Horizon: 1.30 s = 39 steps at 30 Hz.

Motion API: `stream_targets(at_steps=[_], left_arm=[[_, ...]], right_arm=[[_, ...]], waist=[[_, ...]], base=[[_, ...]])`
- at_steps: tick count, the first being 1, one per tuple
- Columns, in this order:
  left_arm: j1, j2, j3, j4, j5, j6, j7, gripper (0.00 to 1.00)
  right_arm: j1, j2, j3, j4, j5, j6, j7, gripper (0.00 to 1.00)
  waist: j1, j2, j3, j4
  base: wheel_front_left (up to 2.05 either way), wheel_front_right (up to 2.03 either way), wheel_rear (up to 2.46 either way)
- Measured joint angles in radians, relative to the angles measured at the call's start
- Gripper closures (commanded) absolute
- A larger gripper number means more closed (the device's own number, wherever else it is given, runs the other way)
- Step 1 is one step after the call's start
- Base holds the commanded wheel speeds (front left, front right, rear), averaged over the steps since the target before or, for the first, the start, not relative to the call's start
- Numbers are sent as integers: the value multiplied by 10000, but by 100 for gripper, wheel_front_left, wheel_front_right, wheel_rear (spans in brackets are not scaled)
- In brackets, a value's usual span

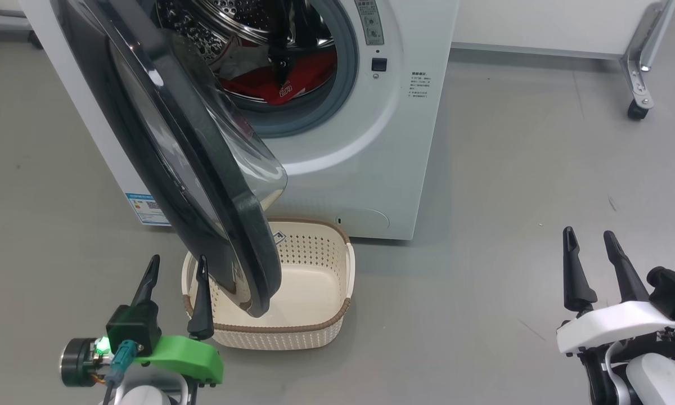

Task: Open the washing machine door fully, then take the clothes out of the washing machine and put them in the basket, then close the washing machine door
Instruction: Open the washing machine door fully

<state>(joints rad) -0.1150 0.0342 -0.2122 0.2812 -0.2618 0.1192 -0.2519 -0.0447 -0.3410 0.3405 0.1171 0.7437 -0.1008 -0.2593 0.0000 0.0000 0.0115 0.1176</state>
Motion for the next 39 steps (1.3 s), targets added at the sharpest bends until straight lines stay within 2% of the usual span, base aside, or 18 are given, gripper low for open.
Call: stream_targets(at_steps=[17,39], left_arm=[[148,4,-341,50,-19,0,0,0],[186,8,-525,303,-991,-10,0,0]], right_arm=[[634,265,-332,-470,-602,-2,0,0],[1090,531,-487,-708,-884,44,0,0]], waist=[[0,0,-6,-126],[0,0,-16,-60]], base=[[0,0,0],[0,0,0]])
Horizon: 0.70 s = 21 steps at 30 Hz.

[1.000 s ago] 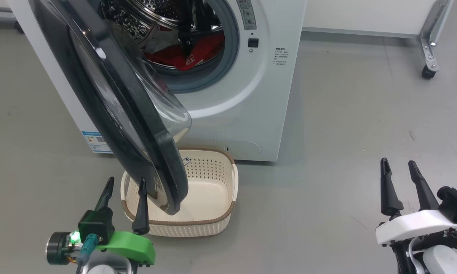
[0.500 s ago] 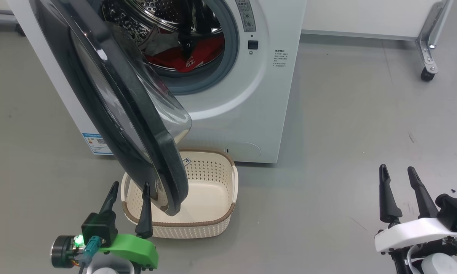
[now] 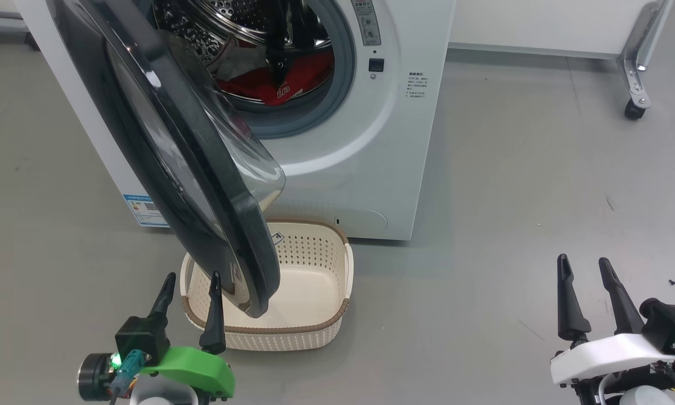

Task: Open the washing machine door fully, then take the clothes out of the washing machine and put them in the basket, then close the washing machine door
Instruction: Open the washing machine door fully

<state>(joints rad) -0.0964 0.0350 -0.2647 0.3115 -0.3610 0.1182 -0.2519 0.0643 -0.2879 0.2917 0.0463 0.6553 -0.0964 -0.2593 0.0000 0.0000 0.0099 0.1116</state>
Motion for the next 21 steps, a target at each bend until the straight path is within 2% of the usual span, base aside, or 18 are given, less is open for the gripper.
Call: stream_targets(at_steps=[18,19,20,21], left_arm=[[-1,0,13,46,-23,-2,0,0],[-1,0,12,52,-23,-2,0,8],[-1,0,4,65,-23,-2,0,8],[-1,0,-2,84,-23,-2,0,56]], right_arm=[[75,138,-165,-23,-313,153,0,0],[76,144,-167,-23,-328,159,0,0],[77,159,-173,-23,-330,159,0,0],[79,174,-176,-23,-330,161,0,0]], waist=[[0,0,-1,25],[0,0,-2,24],[0,0,-4,23],[0,0,-5,22]], base=[[0,0,0],[0,0,0],[0,0,0],[0,0,0]])
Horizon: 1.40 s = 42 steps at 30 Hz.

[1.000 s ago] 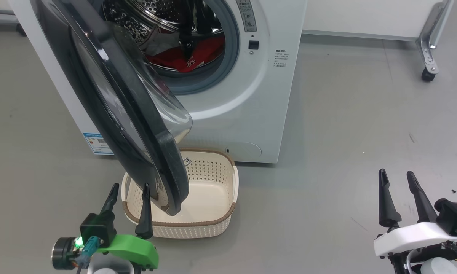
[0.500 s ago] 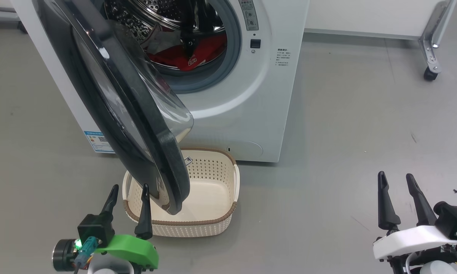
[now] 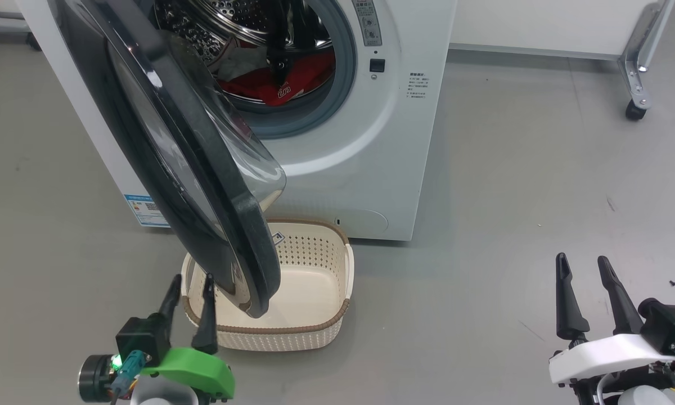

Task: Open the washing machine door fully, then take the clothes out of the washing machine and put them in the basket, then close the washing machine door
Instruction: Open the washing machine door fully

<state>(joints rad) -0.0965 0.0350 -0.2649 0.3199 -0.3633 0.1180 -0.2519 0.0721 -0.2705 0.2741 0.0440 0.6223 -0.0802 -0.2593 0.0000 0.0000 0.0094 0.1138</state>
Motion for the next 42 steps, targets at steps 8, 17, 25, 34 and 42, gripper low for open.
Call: stream_targets(at_steps=[8,17,25,34,42], left_arm=[[-1,0,-75,31,0,-15,0,100],[-97,2,311,-639,-79,-15,0,100],[-1212,4,765,-1891,33,-15,-2,100],[-2396,-10,974,-3189,332,-105,-58,100],[-3052,-17,180,-3651,497,-458,-59,100]], right_arm=[[85,119,-44,2,-54,81,0,0],[150,190,-100,10,-111,138,0,0],[163,236,-146,27,-199,176,0,0],[165,403,-148,71,-284,267,0,0],[168,512,-153,146,-368,349,0,0]], waist=[[0,0,-2,-2],[0,0,3,2],[0,0,-6,42],[0,0,-61,9],[0,0,-116,-91]], base=[[0,0,0],[0,0,0],[0,0,0],[0,0,0],[0,0,0]])
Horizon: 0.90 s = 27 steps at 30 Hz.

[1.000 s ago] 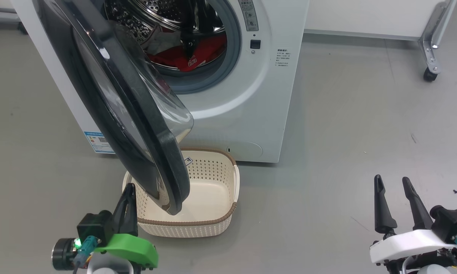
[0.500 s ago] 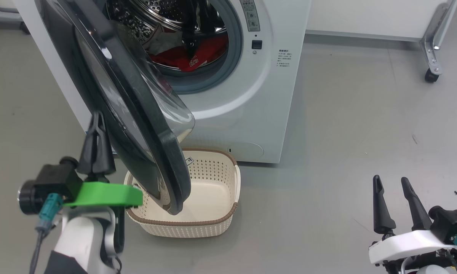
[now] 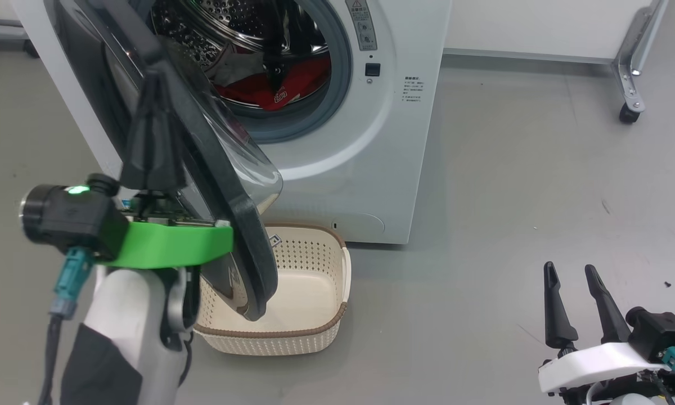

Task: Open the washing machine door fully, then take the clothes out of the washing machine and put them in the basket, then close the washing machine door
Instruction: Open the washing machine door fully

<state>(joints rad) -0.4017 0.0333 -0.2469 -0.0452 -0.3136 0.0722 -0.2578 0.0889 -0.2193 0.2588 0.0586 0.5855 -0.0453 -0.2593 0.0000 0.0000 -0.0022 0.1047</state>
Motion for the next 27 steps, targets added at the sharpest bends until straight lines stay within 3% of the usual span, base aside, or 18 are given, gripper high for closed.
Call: stream_targets(at_steps=[14,22,27], left_arm=[[-5,4,-1743,696,-395,-291,1055,100],[886,23,-2253,1352,-2011,-155,1678,100],[988,44,-2460,1732,-2272,-81,1933,100]], right_arm=[[1,196,-2,132,-159,92,0,0],[1,234,-21,207,-240,176,0,0],[1,280,-21,253,-251,205,0,0]], waist=[[0,0,-54,-230],[0,0,-62,-387],[0,0,-55,-476]], base=[[0,0,0],[0,0,0],[0,0,0]])
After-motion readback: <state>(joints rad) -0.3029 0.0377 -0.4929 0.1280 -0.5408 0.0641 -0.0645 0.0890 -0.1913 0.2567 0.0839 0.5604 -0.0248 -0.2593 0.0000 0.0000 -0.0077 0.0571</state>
